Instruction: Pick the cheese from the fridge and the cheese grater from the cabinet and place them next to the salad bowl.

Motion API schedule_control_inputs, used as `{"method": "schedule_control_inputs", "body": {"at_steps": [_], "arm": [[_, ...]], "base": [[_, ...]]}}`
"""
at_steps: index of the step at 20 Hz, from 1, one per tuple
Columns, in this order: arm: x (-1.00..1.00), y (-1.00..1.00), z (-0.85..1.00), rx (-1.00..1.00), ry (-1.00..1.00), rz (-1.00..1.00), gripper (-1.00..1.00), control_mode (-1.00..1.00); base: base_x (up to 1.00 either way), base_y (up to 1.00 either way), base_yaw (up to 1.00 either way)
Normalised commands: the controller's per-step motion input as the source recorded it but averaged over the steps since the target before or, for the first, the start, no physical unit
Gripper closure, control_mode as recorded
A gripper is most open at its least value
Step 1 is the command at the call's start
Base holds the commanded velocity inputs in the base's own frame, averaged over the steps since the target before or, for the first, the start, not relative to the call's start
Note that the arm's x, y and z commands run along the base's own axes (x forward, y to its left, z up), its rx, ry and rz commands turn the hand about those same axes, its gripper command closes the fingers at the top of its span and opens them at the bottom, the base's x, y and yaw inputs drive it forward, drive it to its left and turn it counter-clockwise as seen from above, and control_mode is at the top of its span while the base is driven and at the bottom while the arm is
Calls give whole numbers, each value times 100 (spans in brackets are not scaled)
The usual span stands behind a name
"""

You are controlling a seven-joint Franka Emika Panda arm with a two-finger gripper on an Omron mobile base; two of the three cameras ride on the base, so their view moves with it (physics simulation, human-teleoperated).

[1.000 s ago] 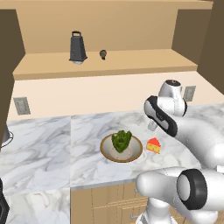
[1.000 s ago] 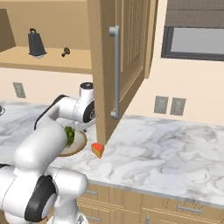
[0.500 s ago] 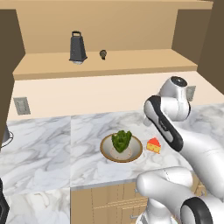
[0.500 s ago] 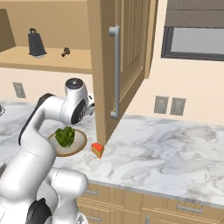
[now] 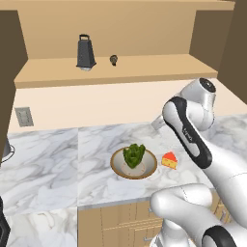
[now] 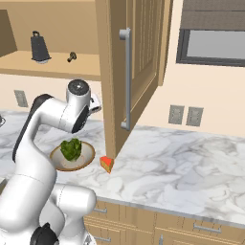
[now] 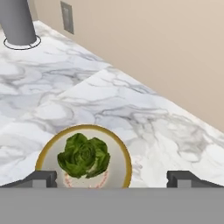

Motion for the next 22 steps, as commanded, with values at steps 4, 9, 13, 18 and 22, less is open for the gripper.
{"method": "schedule_control_inputs", "body": {"at_steps": [4, 9, 13, 18, 22], "arm": [[1, 51, 48, 15, -1, 0, -100, -100], [0, 40, 56, 14, 0, 0, -100, -100], [2, 49, 53, 3, 0, 0, -100, -100], [7, 47, 53, 0, 0, -1, -100, -100], [10, 37, 56, 5, 0, -1, -100, -100]], "base": [[0, 0, 0], [0, 0, 0], [0, 0, 0], [0, 0, 0], [0, 0, 0]]}}
